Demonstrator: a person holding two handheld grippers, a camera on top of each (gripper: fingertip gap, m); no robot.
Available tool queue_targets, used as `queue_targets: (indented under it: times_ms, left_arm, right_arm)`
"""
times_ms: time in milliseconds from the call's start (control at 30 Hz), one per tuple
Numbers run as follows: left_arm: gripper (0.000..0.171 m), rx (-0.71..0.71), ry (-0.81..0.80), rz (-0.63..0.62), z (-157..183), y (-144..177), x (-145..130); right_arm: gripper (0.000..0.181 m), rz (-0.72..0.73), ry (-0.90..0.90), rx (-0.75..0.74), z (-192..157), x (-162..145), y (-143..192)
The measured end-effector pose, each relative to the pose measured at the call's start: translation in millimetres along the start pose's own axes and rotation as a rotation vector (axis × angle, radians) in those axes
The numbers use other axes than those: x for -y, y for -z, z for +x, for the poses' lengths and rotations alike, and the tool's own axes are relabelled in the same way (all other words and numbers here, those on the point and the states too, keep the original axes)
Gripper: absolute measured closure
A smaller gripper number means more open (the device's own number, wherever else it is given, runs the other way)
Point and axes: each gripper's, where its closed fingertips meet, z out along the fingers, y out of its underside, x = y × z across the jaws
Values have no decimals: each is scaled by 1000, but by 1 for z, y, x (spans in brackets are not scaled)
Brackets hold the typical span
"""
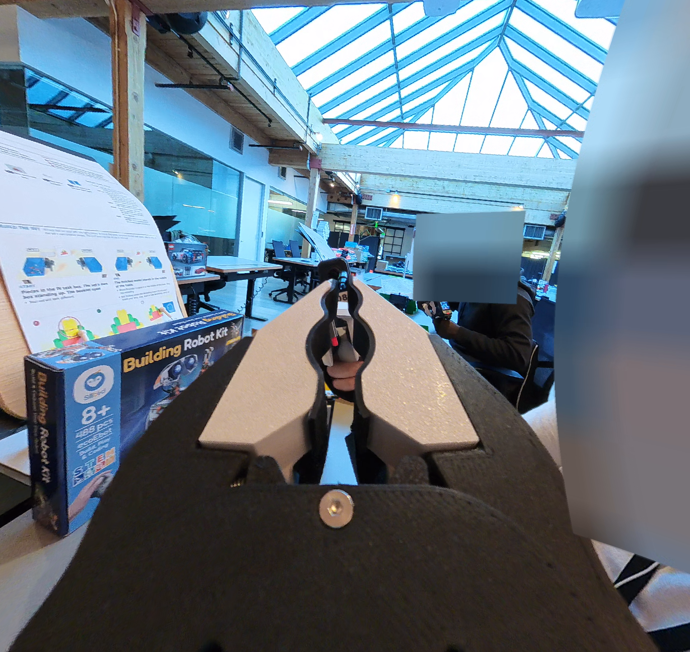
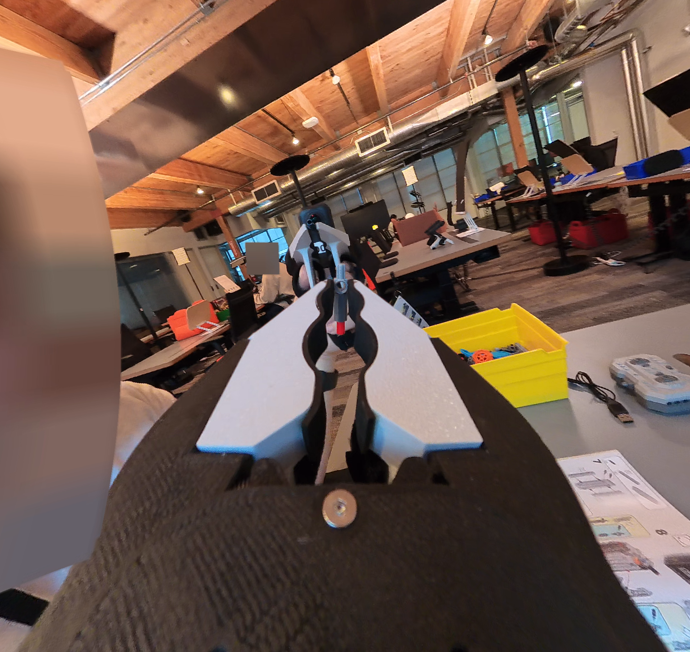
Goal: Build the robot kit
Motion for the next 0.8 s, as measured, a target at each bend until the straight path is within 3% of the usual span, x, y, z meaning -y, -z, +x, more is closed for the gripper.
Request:
queue_targets:
  times_ms: [233, 333, 500, 800]
  left_arm:
    - [170, -59, 39, -24, 0, -17, -11]
    - [169, -70, 62, -17, -4, -22, -14]
    - [170, -98, 83, -28, -5, -35, -20]
    - [170, -176, 164, -54, 0, -64, -37]
  right_arm:
    - [176, 26, 52, -18, -6, 10, 6]
    - [176, 90, 282, -61, -25, 28, 13]
    - [176, 50, 618, -194, -43, 36, 17]
    - [177, 119, 721, -203, -45, 44, 26]
